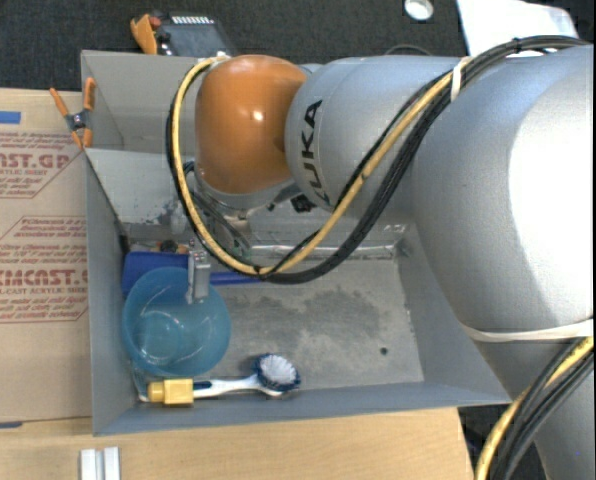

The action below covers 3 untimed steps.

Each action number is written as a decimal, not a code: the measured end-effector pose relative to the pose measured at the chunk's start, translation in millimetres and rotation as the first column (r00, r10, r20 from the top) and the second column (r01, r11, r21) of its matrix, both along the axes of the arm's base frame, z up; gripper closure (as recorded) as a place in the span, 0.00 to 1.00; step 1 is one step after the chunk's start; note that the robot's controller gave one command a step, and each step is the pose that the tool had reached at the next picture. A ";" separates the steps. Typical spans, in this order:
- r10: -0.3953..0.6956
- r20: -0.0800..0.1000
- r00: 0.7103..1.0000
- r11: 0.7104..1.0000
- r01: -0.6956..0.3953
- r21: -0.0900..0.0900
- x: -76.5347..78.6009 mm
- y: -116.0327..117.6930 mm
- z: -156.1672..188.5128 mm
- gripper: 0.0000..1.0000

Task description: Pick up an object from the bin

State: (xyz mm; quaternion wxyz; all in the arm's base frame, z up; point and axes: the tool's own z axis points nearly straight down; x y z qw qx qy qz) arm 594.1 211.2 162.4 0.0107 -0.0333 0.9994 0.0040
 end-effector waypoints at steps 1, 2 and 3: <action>-0.162 -0.017 0.987 0.987 0.162 -0.006 -11.8 15.4 -39.9 0.00; -0.201 0.010 0.979 0.979 0.201 0.015 3.1 9.3 -87.3 0.00; 0.071 0.022 0.997 0.997 -0.071 0.011 1.3 10.8 -80.6 1.00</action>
Offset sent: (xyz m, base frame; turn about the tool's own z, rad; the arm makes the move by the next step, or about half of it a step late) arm -0.0006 0.0045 -0.0924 0.2060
